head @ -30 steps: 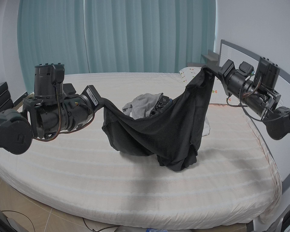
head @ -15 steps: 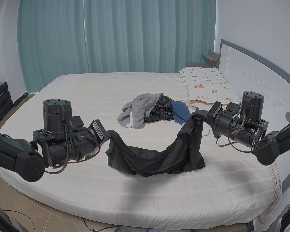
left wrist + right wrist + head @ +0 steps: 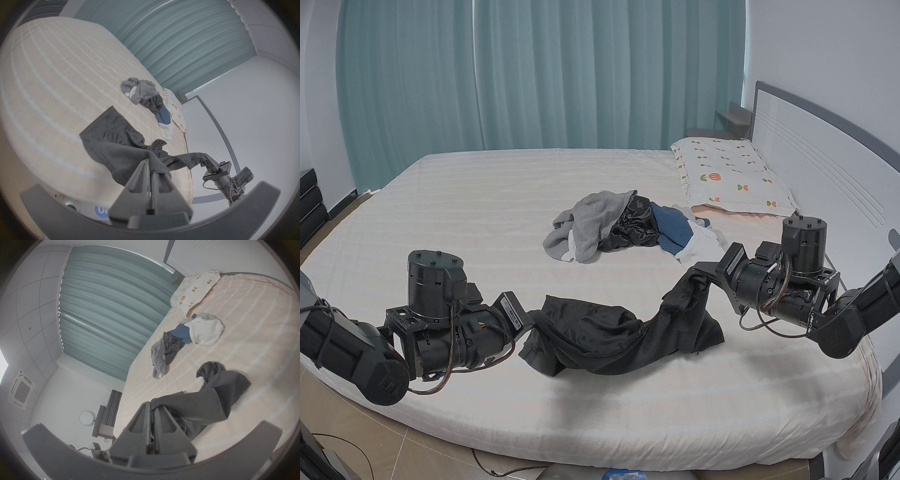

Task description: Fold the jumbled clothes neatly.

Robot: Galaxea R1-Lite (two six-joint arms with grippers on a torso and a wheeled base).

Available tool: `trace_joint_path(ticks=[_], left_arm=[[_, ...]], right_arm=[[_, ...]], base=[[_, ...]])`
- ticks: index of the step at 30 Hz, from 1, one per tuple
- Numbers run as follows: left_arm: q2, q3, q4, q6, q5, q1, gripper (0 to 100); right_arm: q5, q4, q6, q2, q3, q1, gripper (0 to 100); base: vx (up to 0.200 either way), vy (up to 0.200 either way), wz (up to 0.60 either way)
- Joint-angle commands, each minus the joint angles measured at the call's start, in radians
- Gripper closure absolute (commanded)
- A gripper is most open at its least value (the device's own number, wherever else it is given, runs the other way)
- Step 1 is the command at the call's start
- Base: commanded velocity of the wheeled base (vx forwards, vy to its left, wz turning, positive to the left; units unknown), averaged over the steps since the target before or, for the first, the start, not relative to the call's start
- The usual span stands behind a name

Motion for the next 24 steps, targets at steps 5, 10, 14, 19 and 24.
trace_joint_path(ticks=[5,10,14,19,24], left_arm=[[0.010,0.000,-0.005,0.000,0.002,0.002,100],[0.009,-0.010,-0.003,-0.028,0.005,0.013,100],[0.006,-0.016,-0.005,-0.075,-0.003,0.020,100],[-0.001,-0.017,-0.005,-0.077,-0.001,0.022,100],[-0.031,-0.014,-0.003,-0.077,-0.001,0.031,100]], right_arm=[[-0.002,-0.001,-0.004,0.000,0.017,0.004,100],[-0.008,-0.001,-0.004,0.000,0.017,0.009,100],[-0.048,-0.001,-0.021,0.007,0.014,0.012,100],[-0.124,-0.010,-0.081,0.023,0.016,0.043,100],[-0.158,-0.070,-0.084,0.023,0.019,0.052,100]], base=[[0.000,0.000,0.00],[0.000,0.000,0.00],[0.000,0.050,0.00],[0.000,0.200,0.00],[0.000,0.200,0.00]])
